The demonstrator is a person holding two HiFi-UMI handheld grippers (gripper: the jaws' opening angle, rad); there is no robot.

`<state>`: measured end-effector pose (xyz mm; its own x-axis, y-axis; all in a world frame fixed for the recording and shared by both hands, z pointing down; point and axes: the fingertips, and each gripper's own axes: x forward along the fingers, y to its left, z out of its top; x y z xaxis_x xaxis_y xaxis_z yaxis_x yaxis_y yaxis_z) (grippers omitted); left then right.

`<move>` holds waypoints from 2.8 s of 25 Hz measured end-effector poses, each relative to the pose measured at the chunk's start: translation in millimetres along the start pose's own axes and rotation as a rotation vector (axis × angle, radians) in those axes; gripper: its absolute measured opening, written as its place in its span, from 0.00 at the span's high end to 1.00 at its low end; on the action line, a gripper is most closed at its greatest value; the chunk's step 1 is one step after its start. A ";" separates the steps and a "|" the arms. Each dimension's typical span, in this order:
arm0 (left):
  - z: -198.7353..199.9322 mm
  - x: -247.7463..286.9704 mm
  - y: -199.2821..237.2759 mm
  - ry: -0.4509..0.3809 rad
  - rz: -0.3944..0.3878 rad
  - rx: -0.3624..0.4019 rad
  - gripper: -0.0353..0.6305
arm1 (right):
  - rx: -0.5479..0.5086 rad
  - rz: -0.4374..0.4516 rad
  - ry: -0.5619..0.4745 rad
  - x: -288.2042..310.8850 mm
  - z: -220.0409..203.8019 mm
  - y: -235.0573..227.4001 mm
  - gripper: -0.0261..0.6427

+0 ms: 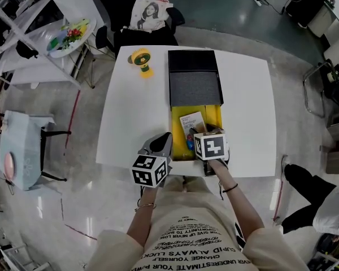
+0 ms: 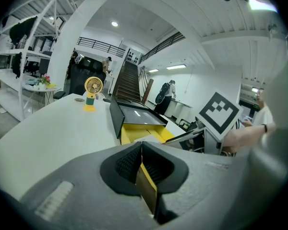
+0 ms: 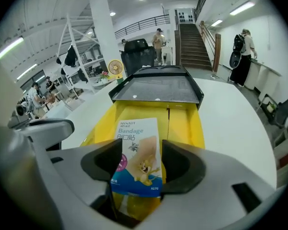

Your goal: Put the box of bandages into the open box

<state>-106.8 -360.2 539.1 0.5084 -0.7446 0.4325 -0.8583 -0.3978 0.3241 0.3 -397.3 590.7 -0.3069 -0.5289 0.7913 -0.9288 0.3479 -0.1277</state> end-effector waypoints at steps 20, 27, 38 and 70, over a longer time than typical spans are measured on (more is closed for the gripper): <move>61.0 -23.7 -37.4 -0.190 -0.048 0.188 0.91 | -0.076 0.315 -0.424 -99.4 51.6 8.9 0.95; 85.0 -40.0 -43.7 -0.257 -0.045 0.241 0.91 | -0.075 0.353 -0.563 -137.8 67.2 -2.9 0.95; 140.7 -64.4 -39.3 -0.382 -0.001 0.276 0.91 | -0.004 0.331 -0.769 -192.2 109.7 -35.1 0.95; 158.0 -72.2 -29.0 -0.404 0.073 0.283 0.91 | -0.105 0.215 -0.846 -201.3 122.4 -52.6 0.96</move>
<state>-129.6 -379.5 365.4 0.4270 -0.9018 0.0670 -0.9042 -0.4252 0.0401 85.5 -403.9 364.9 -0.5628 -0.8255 0.0425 -0.8219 0.5534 -0.1347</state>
